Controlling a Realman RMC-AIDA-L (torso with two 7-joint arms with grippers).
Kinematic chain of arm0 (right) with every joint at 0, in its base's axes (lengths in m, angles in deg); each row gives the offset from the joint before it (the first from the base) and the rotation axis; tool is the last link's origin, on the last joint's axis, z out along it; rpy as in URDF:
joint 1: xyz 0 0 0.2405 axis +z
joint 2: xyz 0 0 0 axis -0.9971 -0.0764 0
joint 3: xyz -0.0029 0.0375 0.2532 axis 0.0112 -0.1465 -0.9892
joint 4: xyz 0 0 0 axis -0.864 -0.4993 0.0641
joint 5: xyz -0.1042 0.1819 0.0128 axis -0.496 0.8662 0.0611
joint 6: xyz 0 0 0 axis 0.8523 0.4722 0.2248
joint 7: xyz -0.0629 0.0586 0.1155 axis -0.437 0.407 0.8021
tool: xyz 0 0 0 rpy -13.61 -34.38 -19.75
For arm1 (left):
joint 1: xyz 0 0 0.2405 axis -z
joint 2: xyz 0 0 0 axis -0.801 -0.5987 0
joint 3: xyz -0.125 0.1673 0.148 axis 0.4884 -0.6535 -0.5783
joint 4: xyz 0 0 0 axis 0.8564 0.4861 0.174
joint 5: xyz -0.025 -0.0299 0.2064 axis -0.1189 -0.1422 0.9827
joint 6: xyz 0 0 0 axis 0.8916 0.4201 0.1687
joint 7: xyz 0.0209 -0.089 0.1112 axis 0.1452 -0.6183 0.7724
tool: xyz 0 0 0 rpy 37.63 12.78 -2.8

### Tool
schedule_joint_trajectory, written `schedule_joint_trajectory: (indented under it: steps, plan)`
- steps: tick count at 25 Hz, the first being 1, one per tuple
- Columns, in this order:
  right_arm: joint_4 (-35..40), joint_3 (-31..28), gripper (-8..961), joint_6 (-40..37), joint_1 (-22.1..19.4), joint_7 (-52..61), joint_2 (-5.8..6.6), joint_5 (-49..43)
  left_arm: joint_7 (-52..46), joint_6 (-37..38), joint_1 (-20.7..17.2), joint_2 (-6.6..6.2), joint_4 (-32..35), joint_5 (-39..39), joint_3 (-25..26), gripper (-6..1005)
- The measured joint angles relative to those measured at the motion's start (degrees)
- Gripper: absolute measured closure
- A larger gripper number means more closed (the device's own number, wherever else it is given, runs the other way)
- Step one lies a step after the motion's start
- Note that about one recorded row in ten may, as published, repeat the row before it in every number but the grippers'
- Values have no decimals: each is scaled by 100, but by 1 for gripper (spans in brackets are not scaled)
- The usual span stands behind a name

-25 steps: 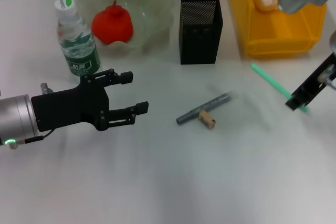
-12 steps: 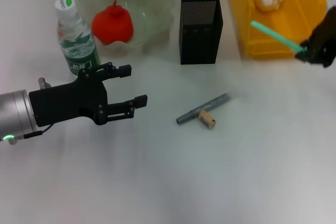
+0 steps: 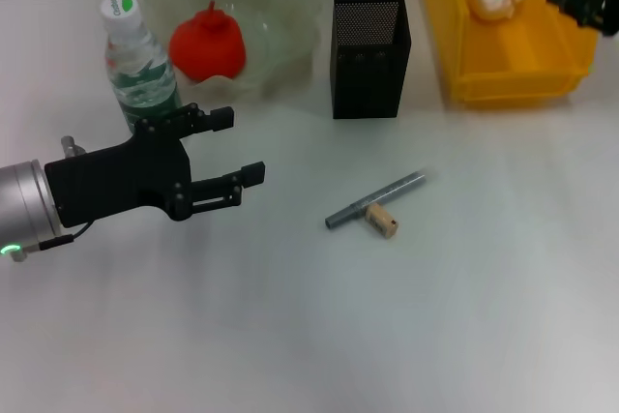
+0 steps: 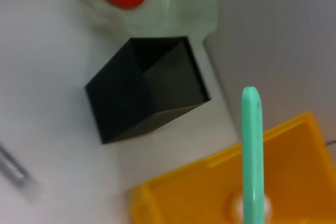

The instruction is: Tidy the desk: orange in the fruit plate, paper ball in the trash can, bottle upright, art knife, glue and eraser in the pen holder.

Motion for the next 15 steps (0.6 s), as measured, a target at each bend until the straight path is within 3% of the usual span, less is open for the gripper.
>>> schedule_joint_trajectory:
  steps: [8,15]
  plan:
    - [89,578,800,1393,-390,-390,10,-544,136,4,-40,16,-2,-259,0,203]
    - [-67,937,800,3010,-959,-1630,-4,-550,281,4,-103,18,-2,-419,14,203]
